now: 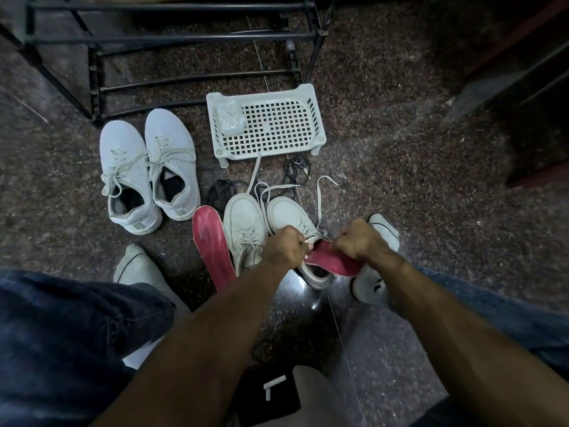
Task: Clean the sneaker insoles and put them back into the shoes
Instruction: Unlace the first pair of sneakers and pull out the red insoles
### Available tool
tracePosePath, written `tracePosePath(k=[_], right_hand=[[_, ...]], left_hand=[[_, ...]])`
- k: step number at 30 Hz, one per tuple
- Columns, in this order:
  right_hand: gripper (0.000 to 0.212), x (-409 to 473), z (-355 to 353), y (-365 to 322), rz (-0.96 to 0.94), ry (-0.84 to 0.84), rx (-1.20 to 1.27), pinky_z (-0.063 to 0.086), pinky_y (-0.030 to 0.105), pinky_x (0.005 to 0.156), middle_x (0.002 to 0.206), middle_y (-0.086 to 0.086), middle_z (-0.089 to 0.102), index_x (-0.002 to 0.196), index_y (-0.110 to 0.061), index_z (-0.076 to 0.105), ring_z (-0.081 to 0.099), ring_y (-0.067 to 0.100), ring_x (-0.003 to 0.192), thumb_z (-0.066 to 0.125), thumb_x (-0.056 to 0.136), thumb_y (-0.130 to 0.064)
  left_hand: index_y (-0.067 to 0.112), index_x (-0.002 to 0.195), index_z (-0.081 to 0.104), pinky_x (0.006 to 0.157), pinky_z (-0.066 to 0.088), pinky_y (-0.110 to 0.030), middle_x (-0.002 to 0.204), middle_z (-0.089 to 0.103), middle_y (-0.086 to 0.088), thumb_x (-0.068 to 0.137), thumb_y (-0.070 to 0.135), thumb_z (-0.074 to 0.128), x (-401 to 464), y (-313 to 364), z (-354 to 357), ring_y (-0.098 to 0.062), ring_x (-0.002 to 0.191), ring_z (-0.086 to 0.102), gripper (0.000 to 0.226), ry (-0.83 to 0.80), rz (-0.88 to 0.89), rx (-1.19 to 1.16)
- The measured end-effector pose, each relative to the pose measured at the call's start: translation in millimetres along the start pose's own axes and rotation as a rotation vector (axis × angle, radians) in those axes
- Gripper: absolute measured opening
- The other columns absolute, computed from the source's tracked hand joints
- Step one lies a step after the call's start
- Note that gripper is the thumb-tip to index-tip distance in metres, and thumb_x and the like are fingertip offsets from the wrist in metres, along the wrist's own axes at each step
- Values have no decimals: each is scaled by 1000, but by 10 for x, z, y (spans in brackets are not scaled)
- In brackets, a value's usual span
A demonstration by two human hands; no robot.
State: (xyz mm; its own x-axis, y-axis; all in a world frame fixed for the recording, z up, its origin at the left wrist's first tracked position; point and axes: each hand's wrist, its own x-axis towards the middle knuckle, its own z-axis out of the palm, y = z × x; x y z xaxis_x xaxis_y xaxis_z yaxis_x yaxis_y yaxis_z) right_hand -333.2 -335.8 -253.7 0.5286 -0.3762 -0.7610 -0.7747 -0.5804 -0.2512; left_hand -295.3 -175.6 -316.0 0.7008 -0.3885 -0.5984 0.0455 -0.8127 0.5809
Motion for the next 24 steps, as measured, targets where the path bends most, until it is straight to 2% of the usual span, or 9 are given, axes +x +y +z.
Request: tracePosePath(k=[2, 5, 8, 13, 15, 18, 19, 22, 24], right_hand=[[16, -14, -141, -42, -21, -41, -80, 52, 25, 56, 82, 10, 72, 83, -6, 74, 64, 19, 65, 77, 74, -19], [11, -124, -428, -178, -82, -128, -191, 38, 17, 39, 68, 6, 63, 76, -4, 70, 53, 14, 51, 77, 75, -12], [11, -257, -801, -362, -122, -241, -299, 51, 27, 57, 73, 5, 64, 75, -10, 67, 60, 16, 61, 77, 77, -13], [9, -386, -1515, -595, -193, -261, -390, 46, 28, 61, 72, 4, 71, 69, -18, 73, 59, 17, 55, 77, 77, -19], [6, -439, -1705, -644, -211, -185, -325, 44, 20, 50, 60, -1, 68, 76, -14, 73, 55, 10, 45, 76, 79, -19], [9, -407, -1578, -616, -245, -2, -52, 32, 13, 33, 41, -7, 56, 83, -10, 71, 43, 3, 29, 74, 82, -19], [10, -384, -1419, -583, -251, 16, 67, 33, 14, 32, 43, -5, 57, 85, -8, 70, 44, 3, 29, 72, 84, -18], [14, -307, -681, -430, -235, -40, 313, 44, 19, 41, 70, 10, 66, 91, -1, 69, 56, 9, 45, 69, 87, -14], [13, -297, -182, -321, -217, -126, 413, 40, 21, 36, 69, 15, 62, 88, -2, 68, 50, 12, 41, 70, 87, -15]], left_hand=[[15, 83, 74, 77, 56, -34, 82, 73, -1, 86, 28, 67, -1, 1, -2, -19, 76, 67, 15, 2, 5, 12], [16, 82, 74, 79, 55, -34, 84, 72, 0, 86, 34, 68, 11, -13, -41, -19, 79, 66, 19, -19, 12, 1], [16, 85, 75, 80, 54, -33, 89, 73, 0, 85, 37, 70, 12, -22, -62, -20, 83, 66, 21, -52, 13, 22], [17, 88, 77, 79, 55, -30, 88, 75, -1, 82, 33, 73, 8, -49, -55, -18, 83, 68, 17, -66, 4, -32], [16, 92, 77, 83, 54, -29, 91, 75, -2, 83, 29, 74, 4, -16, -88, -18, 84, 68, 17, -96, -76, -237], [18, 85, 70, 93, 46, -32, 94, 68, -2, 89, 31, 66, -90, 67, -235, -19, 88, 60, 14, 89, -278, -758], [20, 89, 69, 98, 43, -36, 103, 66, -3, 93, 37, 59, -123, 86, -293, -19, 96, 58, 20, 115, -300, -919], [14, 129, 56, 104, 43, -45, 122, 57, -3, 99, 56, 32, -193, 66, -426, -24, 116, 56, 57, 17, -269, -1205], [13, 137, 48, 94, 51, -44, 126, 57, -1, 99, 51, 39, -195, 3, -473, -29, 115, 59, 55, 51, -300, -1206]])
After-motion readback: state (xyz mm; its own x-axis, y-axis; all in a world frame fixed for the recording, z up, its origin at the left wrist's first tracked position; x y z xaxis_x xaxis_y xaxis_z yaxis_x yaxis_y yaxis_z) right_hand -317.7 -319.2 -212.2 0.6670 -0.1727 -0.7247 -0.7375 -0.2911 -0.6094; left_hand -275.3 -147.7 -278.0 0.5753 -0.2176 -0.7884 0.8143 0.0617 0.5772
